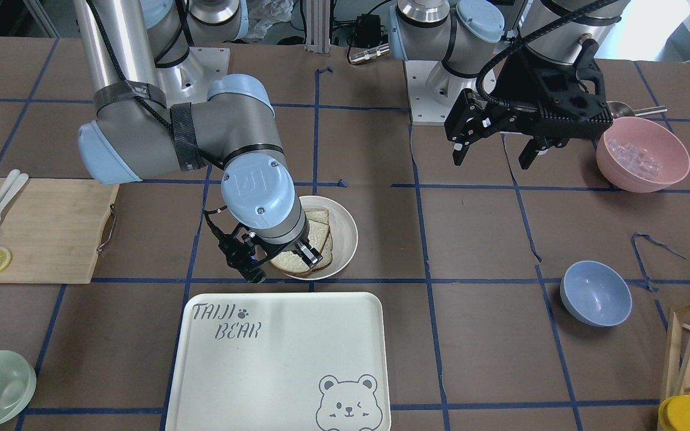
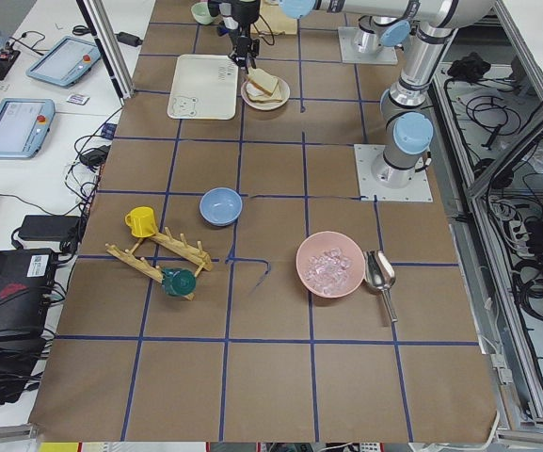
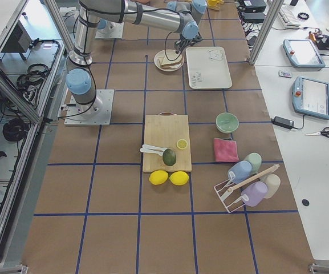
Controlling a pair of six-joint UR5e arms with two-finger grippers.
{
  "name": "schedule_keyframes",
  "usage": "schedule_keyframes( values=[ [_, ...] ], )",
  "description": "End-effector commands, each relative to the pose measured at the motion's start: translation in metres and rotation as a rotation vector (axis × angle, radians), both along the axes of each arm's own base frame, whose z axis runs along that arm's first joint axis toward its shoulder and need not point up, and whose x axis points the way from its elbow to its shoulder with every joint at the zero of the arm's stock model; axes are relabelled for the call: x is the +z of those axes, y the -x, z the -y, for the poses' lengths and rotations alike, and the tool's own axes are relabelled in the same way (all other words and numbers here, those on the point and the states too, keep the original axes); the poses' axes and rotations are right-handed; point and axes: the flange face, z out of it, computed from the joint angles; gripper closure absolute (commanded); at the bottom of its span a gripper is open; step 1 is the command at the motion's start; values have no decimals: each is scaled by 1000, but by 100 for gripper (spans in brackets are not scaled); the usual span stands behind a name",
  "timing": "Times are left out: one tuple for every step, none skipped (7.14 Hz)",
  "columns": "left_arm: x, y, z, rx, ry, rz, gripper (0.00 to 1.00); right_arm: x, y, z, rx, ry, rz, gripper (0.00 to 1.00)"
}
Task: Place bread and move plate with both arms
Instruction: 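Lower the bread onto the egg slice and open the right gripper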
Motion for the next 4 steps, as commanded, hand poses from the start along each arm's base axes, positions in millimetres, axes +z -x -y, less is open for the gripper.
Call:
schedule_keyframes(
  values=[
    [0, 0, 0, 2, 0, 0, 0, 3, -18, -8, -11, 3, 21, 8],
    [-1, 0, 0, 0, -1, 0, 0, 8, -17, -9, 10, 16, 19, 8],
    [0, 0, 0, 2, 0, 0, 0, 18, -6, -4, 49, 44, 12, 0],
    [0, -1, 0, 2, 0, 1, 0, 41, 10, -3, 184, 105, 0, 0]
  ],
)
